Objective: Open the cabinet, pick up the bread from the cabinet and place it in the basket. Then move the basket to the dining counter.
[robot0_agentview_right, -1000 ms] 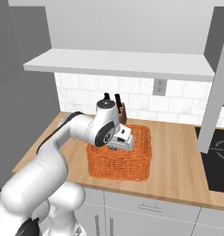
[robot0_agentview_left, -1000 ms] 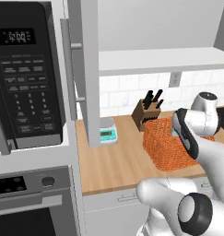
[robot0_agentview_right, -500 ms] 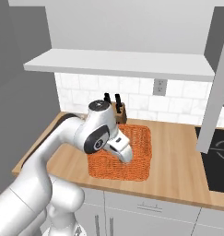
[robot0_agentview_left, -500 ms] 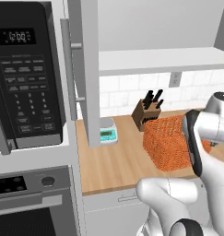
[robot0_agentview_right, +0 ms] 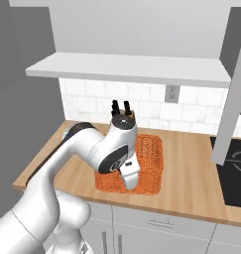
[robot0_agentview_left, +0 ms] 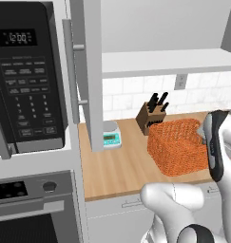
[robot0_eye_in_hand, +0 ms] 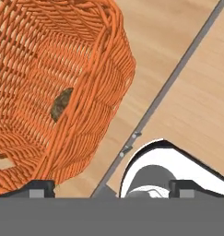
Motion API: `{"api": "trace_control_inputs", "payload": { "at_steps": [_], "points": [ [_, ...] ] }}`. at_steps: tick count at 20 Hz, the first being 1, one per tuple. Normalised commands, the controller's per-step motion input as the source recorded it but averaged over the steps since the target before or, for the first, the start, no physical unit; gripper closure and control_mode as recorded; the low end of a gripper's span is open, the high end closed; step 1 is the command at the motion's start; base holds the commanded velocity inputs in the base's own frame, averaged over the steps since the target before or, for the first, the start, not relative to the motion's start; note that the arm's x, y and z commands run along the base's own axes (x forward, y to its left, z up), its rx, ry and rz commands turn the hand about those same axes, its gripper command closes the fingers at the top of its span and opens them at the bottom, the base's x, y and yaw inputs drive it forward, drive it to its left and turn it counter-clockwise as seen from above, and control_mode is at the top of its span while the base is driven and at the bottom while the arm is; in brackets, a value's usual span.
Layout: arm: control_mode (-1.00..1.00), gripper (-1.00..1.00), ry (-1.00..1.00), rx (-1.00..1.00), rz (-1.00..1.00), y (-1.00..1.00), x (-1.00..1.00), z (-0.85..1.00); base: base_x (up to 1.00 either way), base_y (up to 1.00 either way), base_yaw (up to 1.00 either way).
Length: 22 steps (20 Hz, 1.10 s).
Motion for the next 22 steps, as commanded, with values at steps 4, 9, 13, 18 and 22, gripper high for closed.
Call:
{"api": "trace_control_inputs", "payload": {
  "at_steps": [4,9,13,18,22],
  "points": [
    [-1.0,-1.0,-0.03,0.04,-0.25,0.1,0.35,0.1,0.0,0.0,0.0],
    [-1.0,-1.0,0.19,0.0,-0.12,0.13,0.52,-0.03,0.0,0.0,0.0],
    [-1.0,-1.0,0.22,0.0,-0.03,0.0,0.4,-0.37,0.0,0.0,0.0],
    [-1.0,-1.0,0.14,0.0,-0.01,0.01,0.4,-0.44,0.0,0.0,0.0],
    [-1.0,-1.0,0.06,0.03,0.0,0.01,0.27,-0.57,0.0,0.0,0.0]
  ]
}}
